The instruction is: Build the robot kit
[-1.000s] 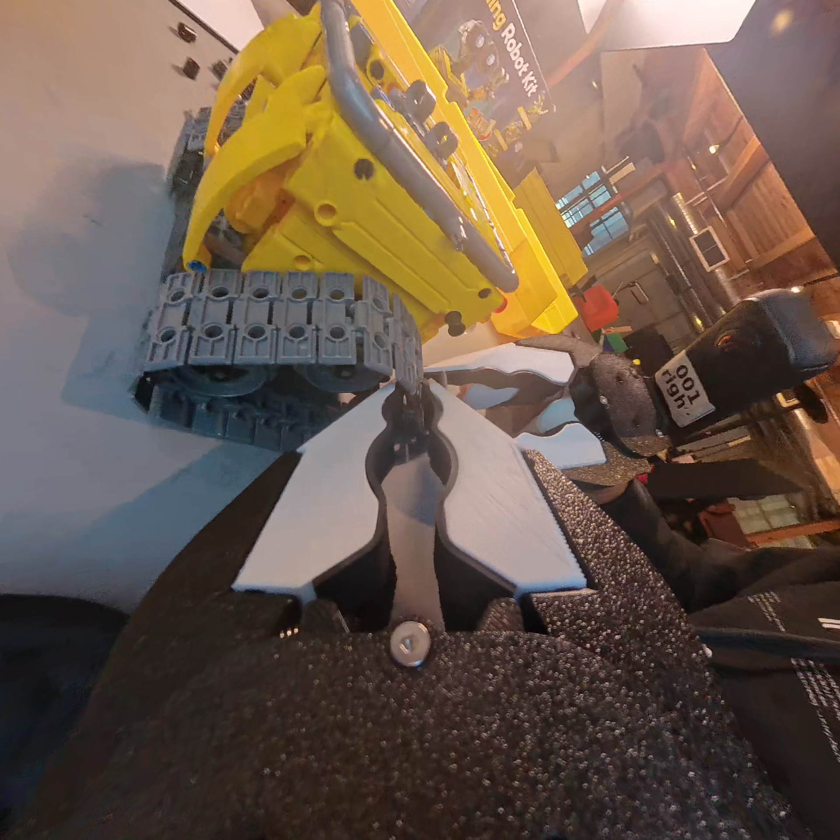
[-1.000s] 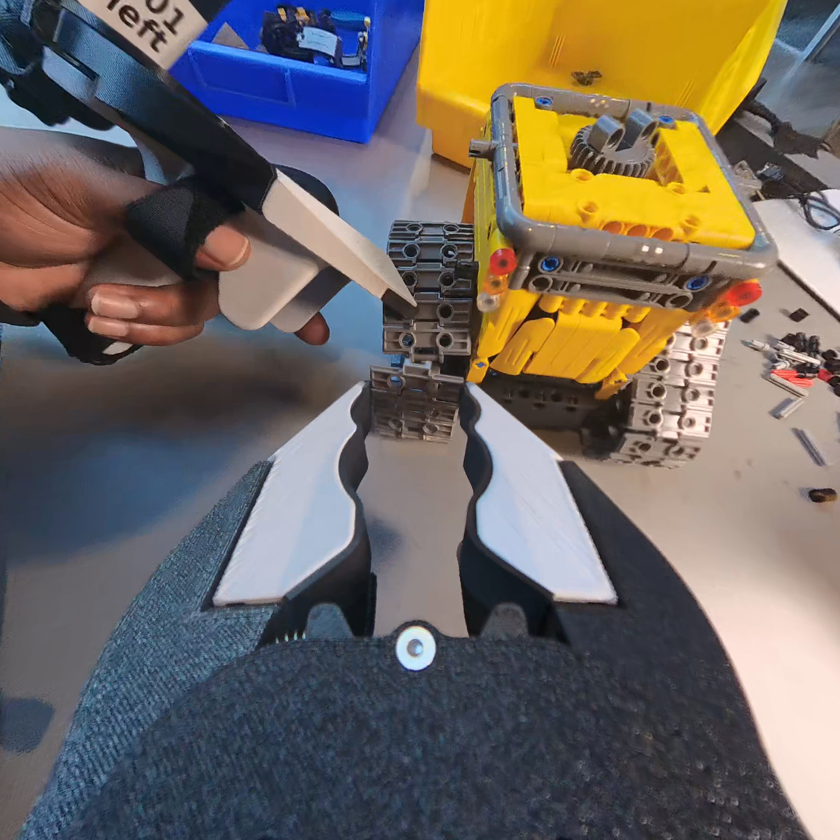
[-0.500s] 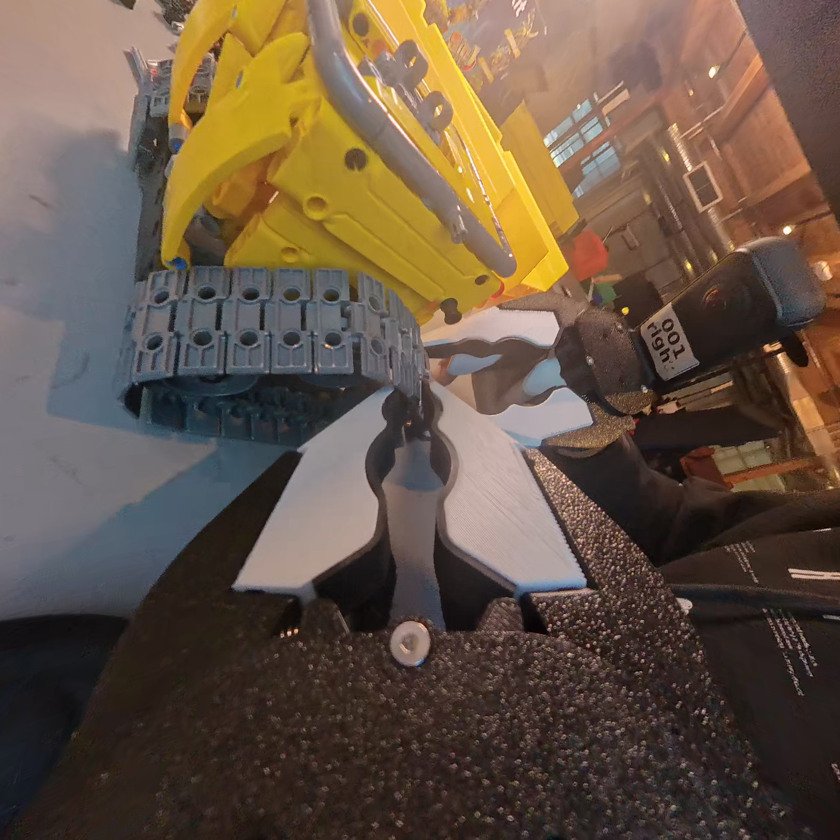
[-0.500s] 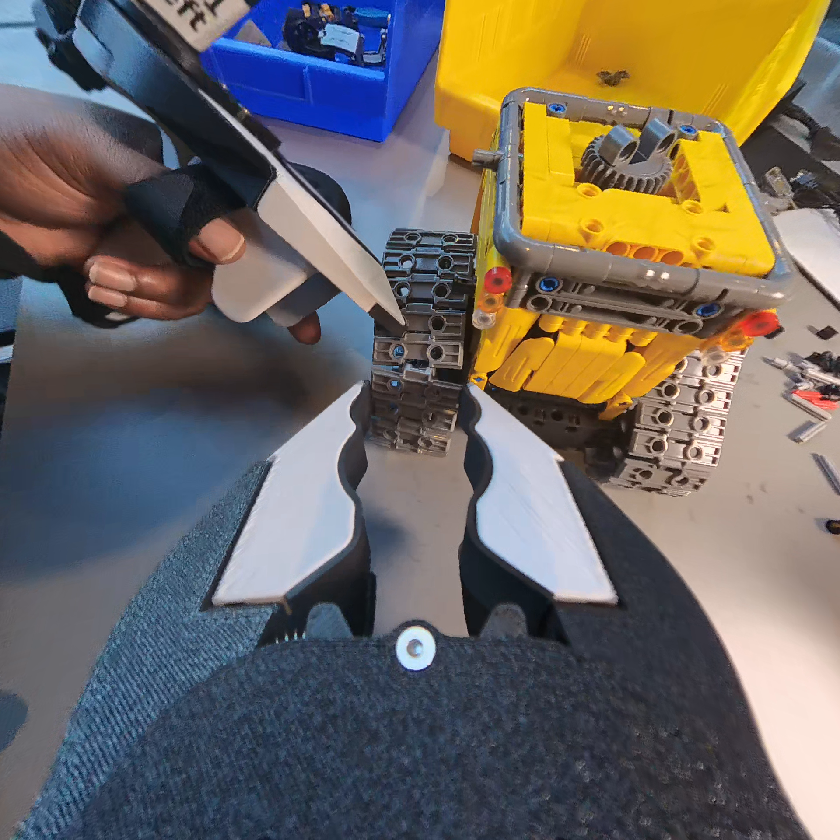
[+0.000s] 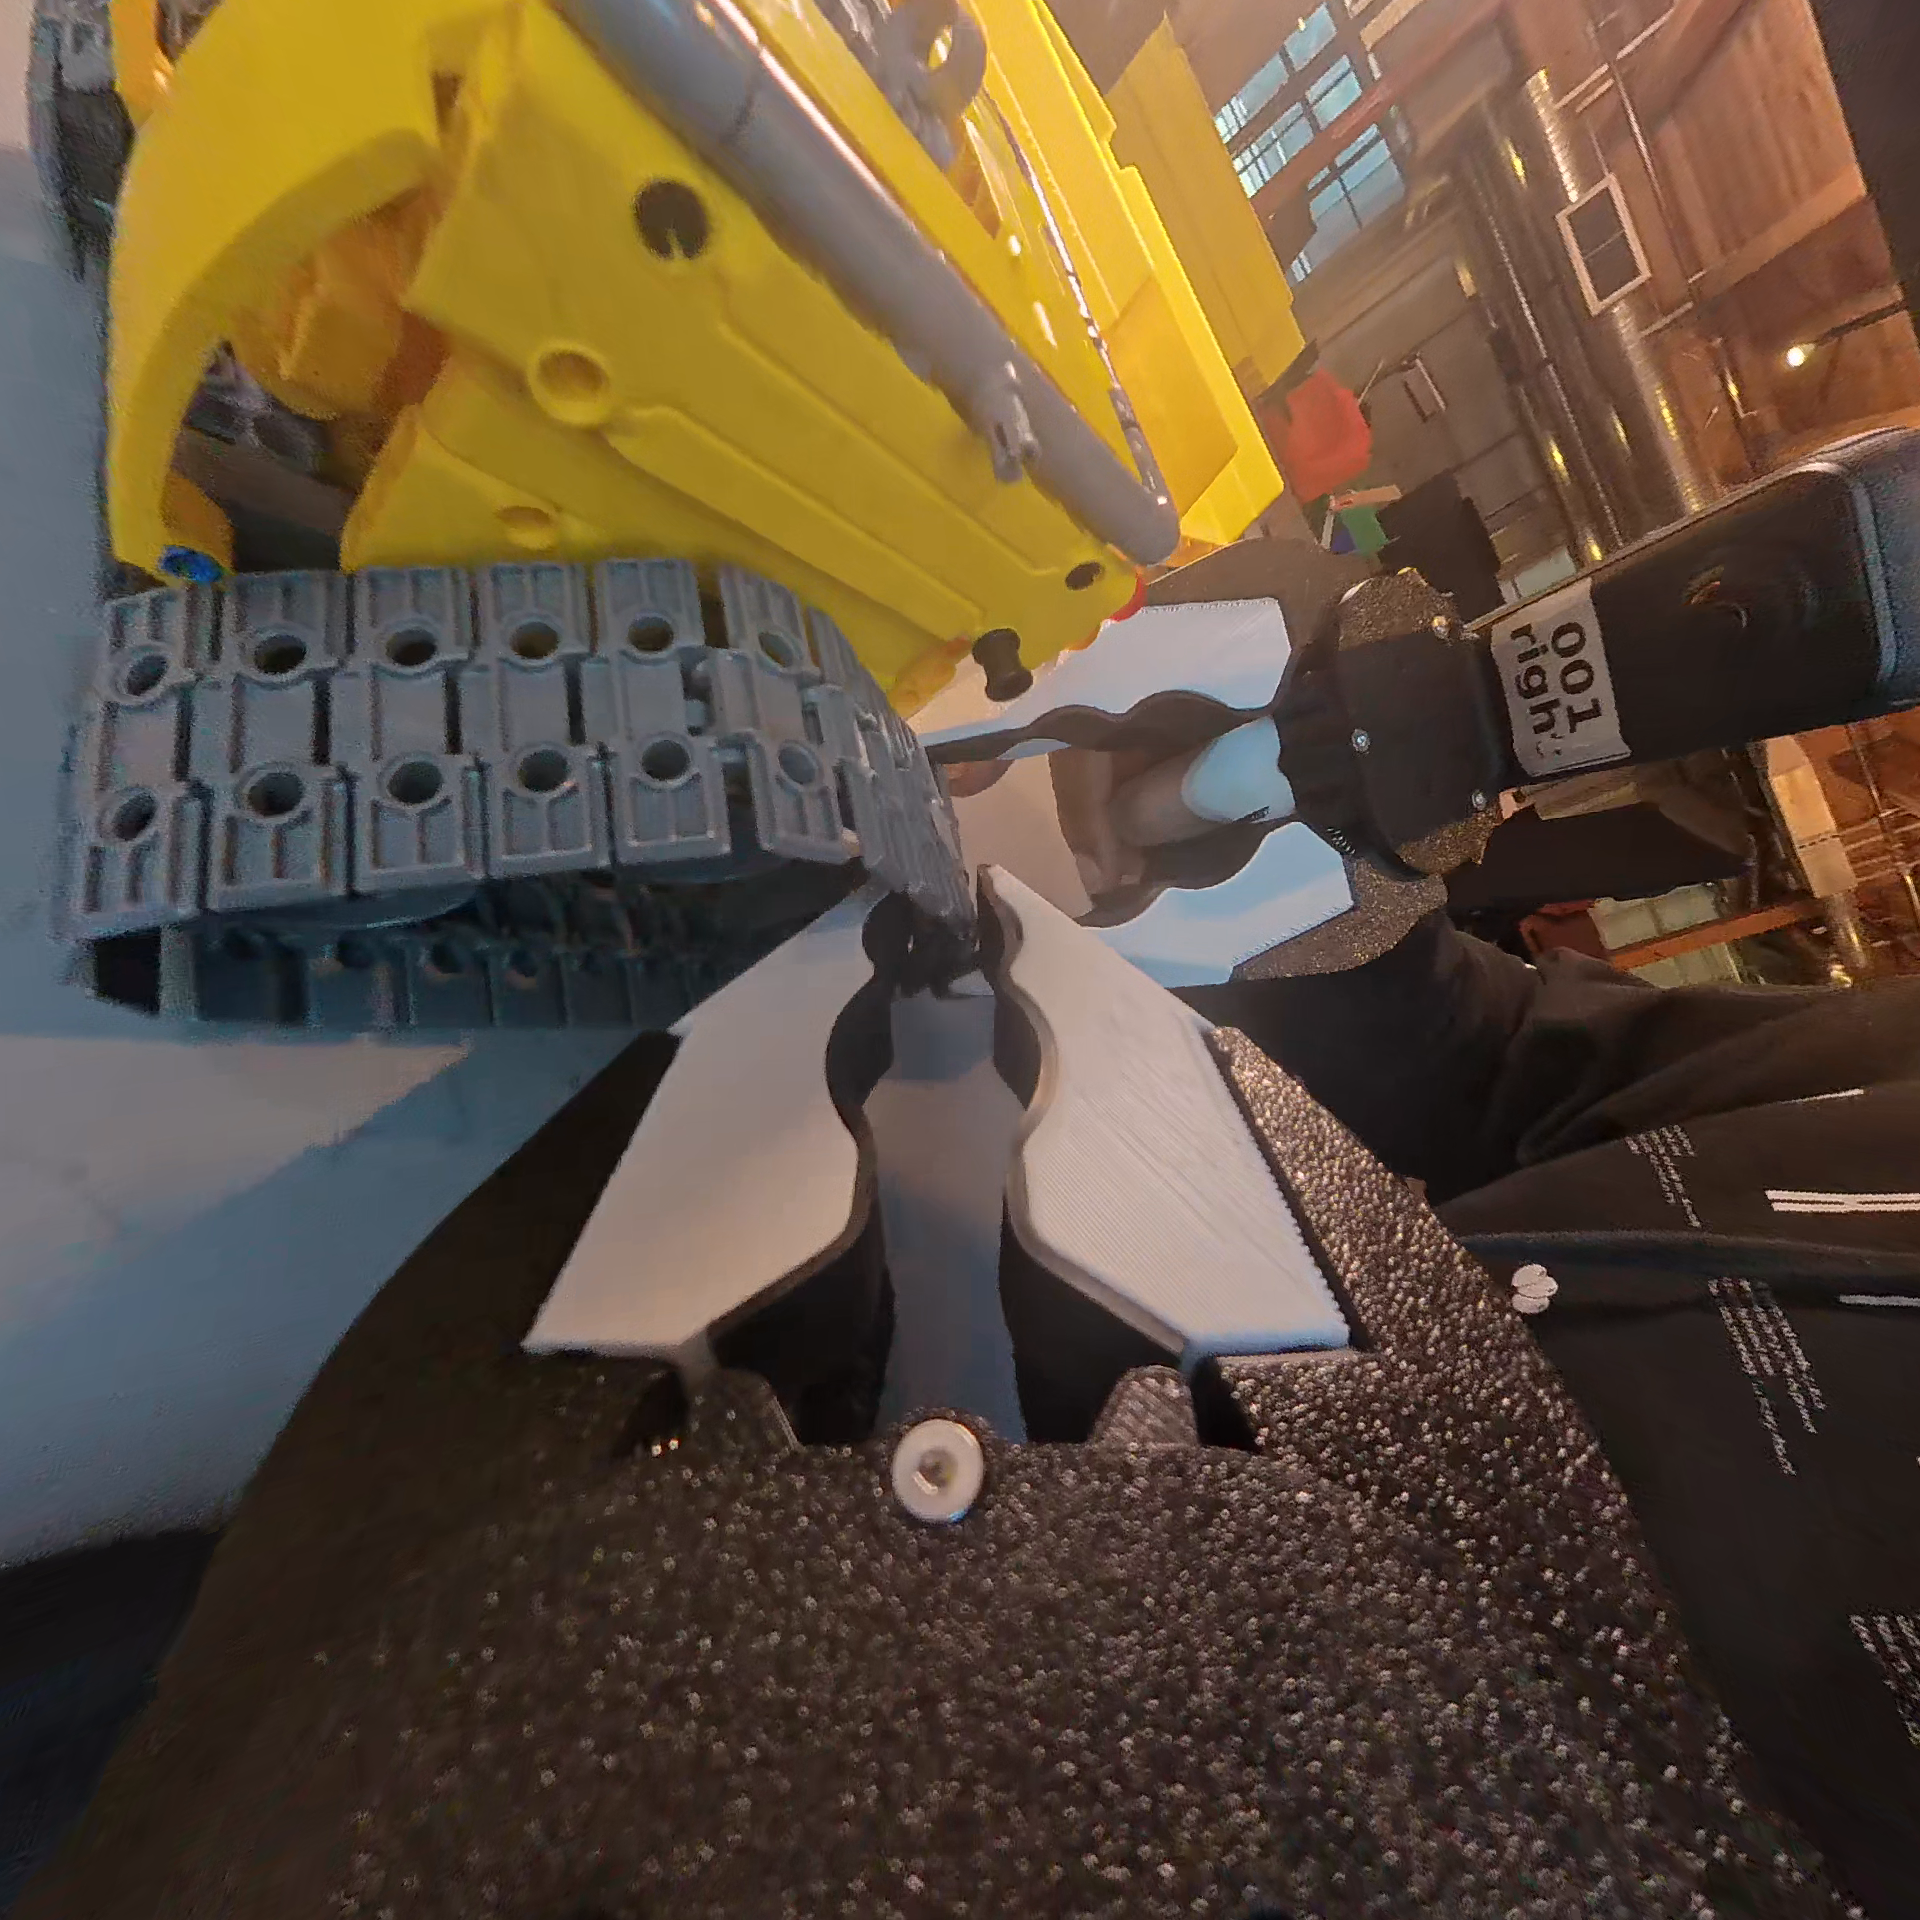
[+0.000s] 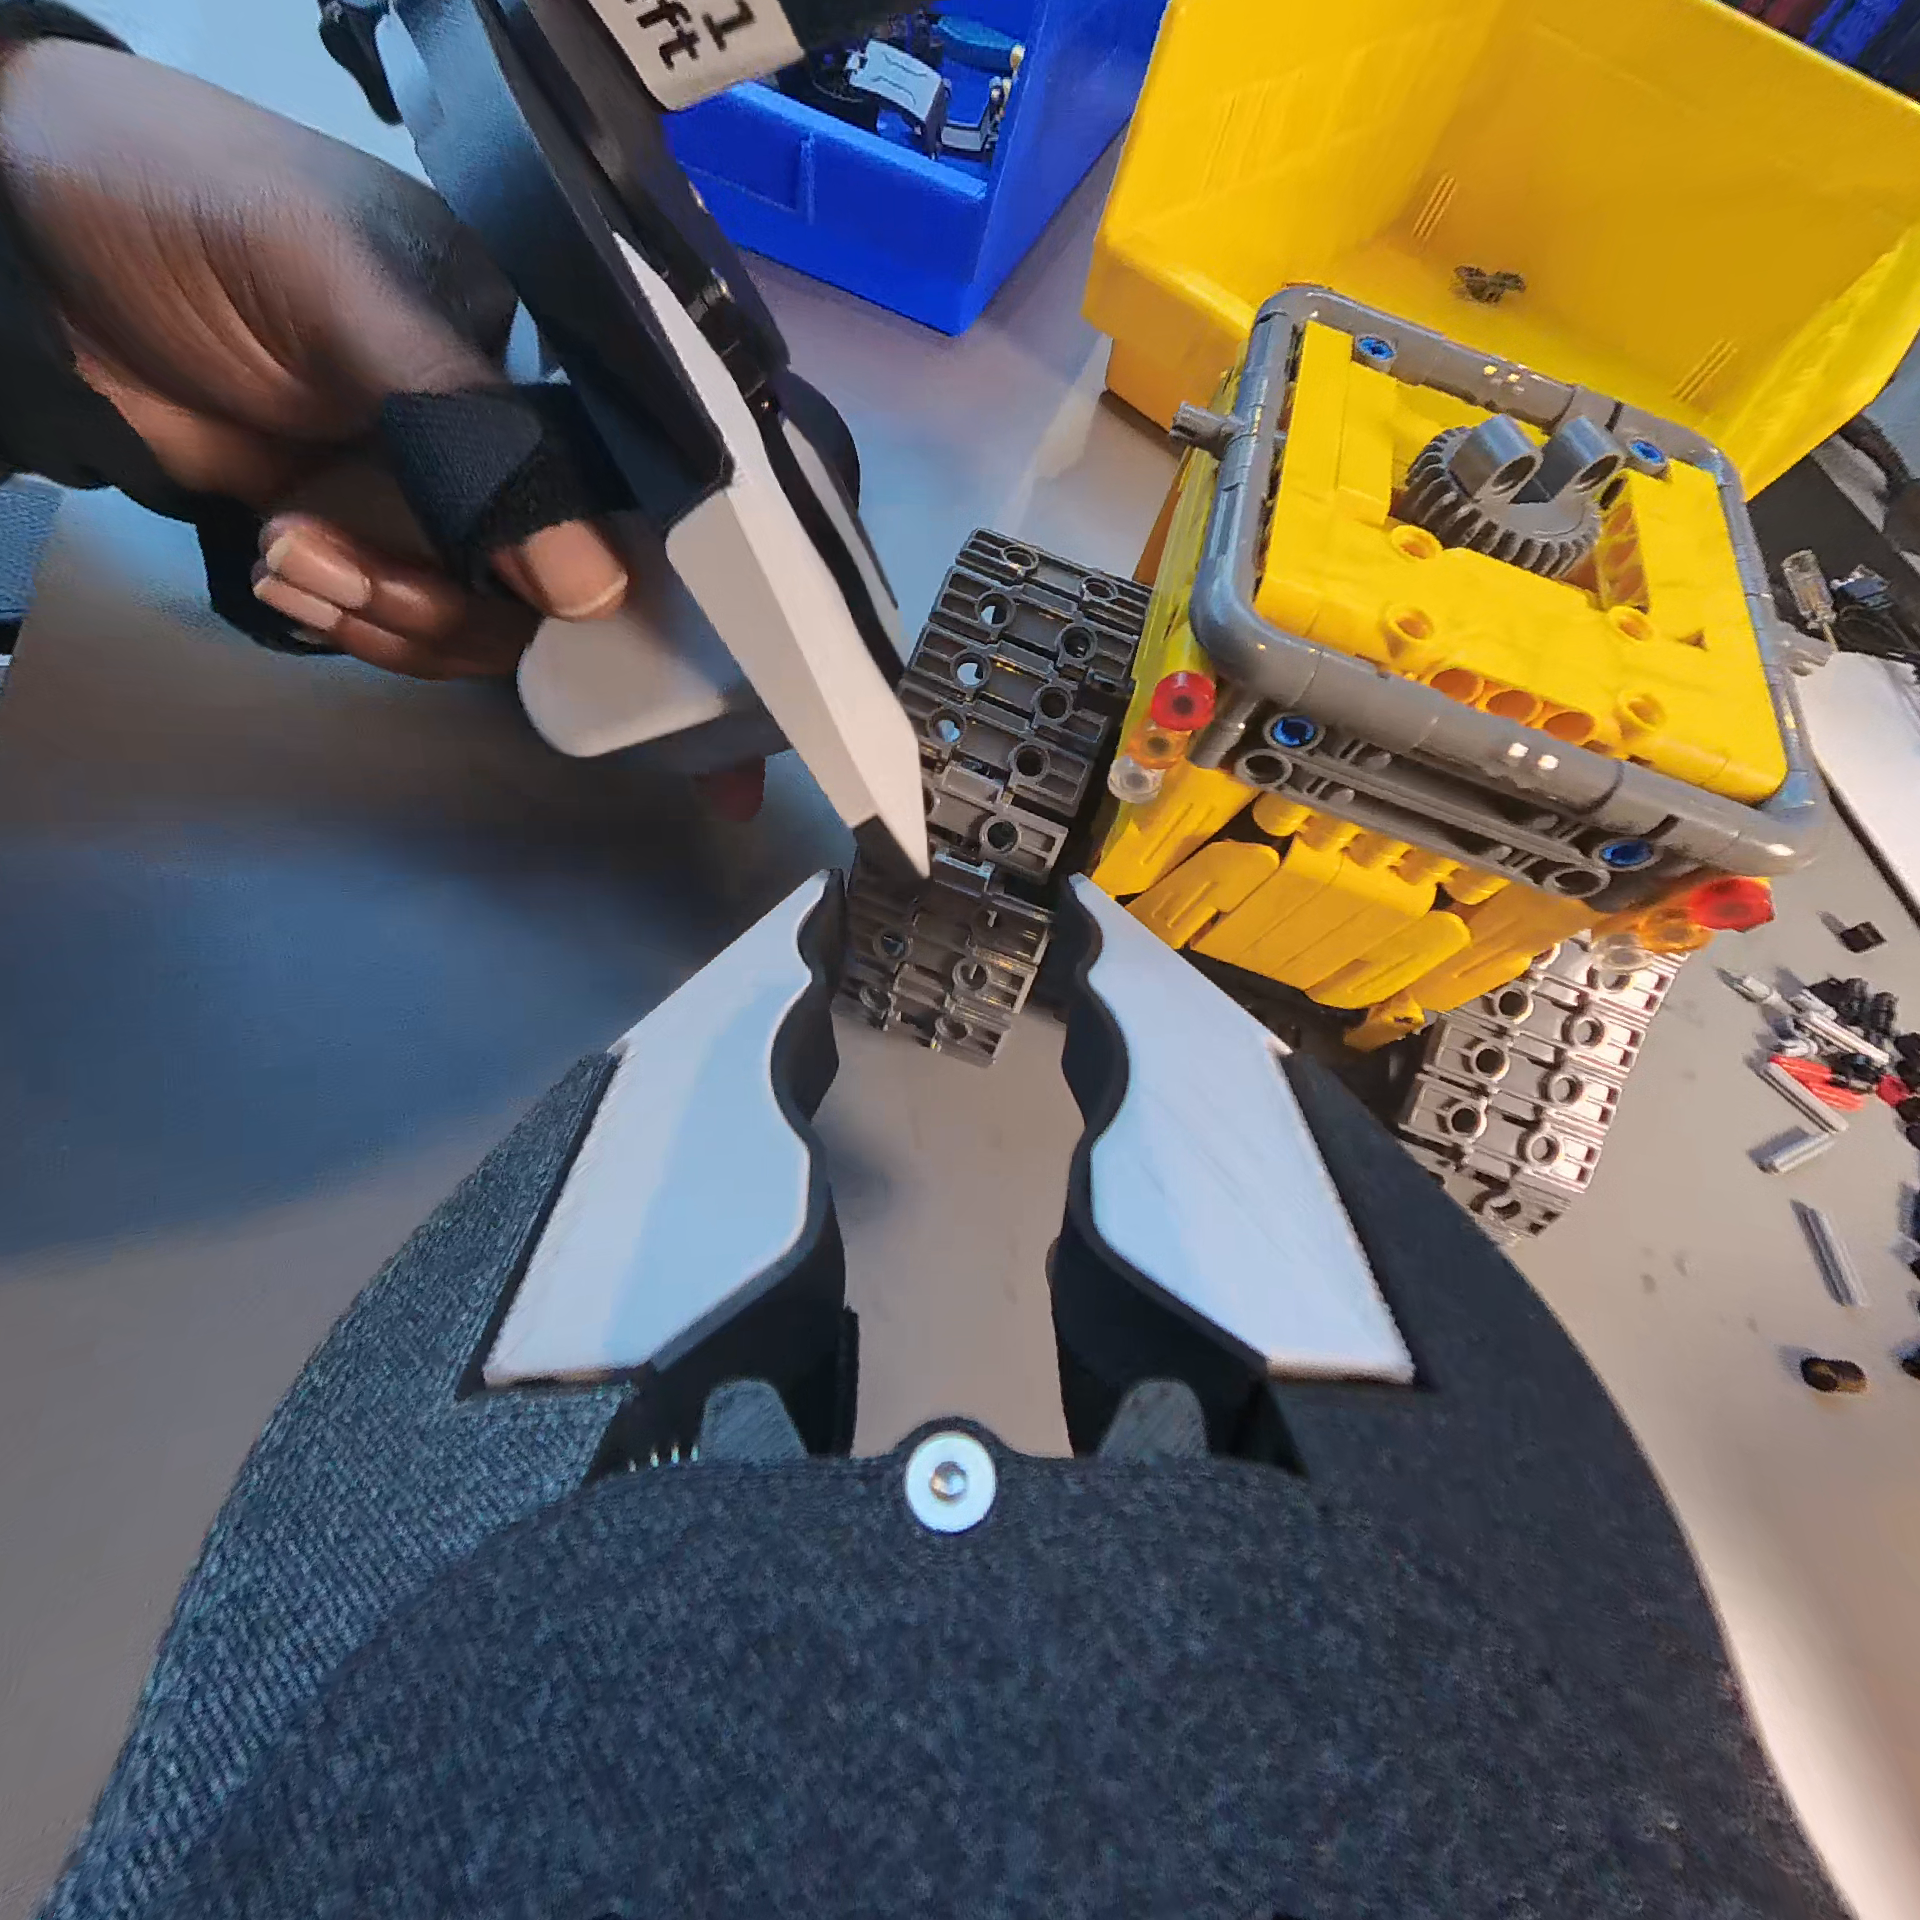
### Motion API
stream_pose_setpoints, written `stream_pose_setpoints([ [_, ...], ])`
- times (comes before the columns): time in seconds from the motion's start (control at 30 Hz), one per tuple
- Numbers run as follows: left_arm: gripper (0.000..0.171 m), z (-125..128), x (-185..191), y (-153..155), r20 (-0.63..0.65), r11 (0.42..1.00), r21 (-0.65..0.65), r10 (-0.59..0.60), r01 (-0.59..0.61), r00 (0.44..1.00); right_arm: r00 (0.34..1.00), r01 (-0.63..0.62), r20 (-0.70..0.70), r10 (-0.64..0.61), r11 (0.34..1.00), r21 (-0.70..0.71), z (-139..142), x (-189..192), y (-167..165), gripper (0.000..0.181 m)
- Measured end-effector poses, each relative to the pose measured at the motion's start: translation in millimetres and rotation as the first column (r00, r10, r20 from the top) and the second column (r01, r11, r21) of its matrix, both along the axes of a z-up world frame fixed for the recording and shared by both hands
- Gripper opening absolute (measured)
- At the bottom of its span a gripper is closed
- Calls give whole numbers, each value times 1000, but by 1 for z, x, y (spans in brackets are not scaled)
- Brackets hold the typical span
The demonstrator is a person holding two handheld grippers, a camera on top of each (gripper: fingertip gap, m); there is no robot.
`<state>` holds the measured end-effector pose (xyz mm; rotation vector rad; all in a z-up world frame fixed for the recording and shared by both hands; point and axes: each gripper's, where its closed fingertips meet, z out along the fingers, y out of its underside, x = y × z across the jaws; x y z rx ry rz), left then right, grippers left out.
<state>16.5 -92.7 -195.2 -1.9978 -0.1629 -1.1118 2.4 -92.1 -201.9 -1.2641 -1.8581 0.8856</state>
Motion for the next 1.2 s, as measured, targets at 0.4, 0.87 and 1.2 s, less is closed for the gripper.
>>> stream_pose_setpoints([
  [0.4, 34, 4, -2, -8, -11, 1000, -16, -24, 24, 1000, 1000, 3, -30, -2, 1000, 13, 1, -5, -4, 40],
  [0.87, 9, 6, -24, 0, -24, 995, 15, 102, -102, 994, 999, 14, -52, -14, 1000, 6, 1, -7, -4, 40],
  [1.2, 9, 6, -22, -8, -5, 998, -32, -62, 62, 998, 997, -6, -80, 7, 1000, 17, 2, -5, -9, 40],
])
